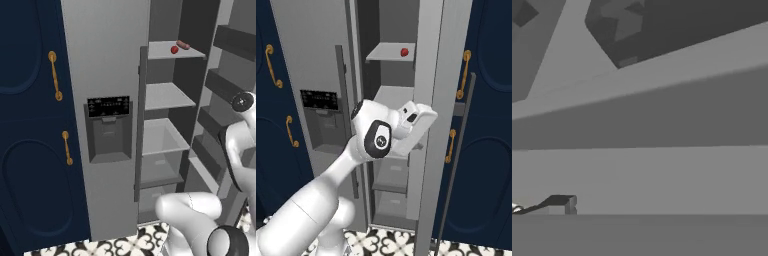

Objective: Take the strawberry from the fridge and place it on top of the pancake, located on the dining counter.

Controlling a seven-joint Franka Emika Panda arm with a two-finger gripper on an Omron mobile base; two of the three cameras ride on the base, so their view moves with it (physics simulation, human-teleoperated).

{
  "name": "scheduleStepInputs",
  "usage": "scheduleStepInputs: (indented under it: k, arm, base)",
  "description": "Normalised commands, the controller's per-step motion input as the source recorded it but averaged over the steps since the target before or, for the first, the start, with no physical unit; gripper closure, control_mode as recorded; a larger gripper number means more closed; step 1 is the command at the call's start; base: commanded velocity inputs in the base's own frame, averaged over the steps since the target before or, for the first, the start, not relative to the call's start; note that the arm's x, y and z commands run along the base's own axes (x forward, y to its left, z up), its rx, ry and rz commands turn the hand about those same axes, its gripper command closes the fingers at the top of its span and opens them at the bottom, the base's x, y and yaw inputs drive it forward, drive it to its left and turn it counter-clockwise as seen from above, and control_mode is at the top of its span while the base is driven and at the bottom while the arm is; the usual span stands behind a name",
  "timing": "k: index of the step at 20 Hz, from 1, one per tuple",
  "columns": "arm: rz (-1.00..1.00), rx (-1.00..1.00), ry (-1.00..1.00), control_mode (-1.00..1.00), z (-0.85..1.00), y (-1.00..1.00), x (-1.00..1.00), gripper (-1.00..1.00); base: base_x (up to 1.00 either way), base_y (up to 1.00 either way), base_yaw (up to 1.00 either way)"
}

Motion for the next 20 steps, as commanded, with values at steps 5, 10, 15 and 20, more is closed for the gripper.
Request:
scheduleStepInputs:
  k: [5,10,15,20]
  arm:
    - [-0.01,0.00,-0.07,-1.00,0.12,0.45,-0.30,-1.00]
    - [-0.07,0.13,0.02,-1.00,-0.04,0.86,-0.11,-1.00]
    - [-0.16,0.64,0.01,-1.00,-0.10,0.58,-0.02,-1.00]
    - [-0.12,0.51,0.00,-1.00,0.00,0.99,-0.13,-1.00]
  base:
    - [0.00,0.00,0.00]
    - [0.00,0.00,0.00]
    - [0.00,0.00,0.00]
    - [0.00,0.00,0.00]
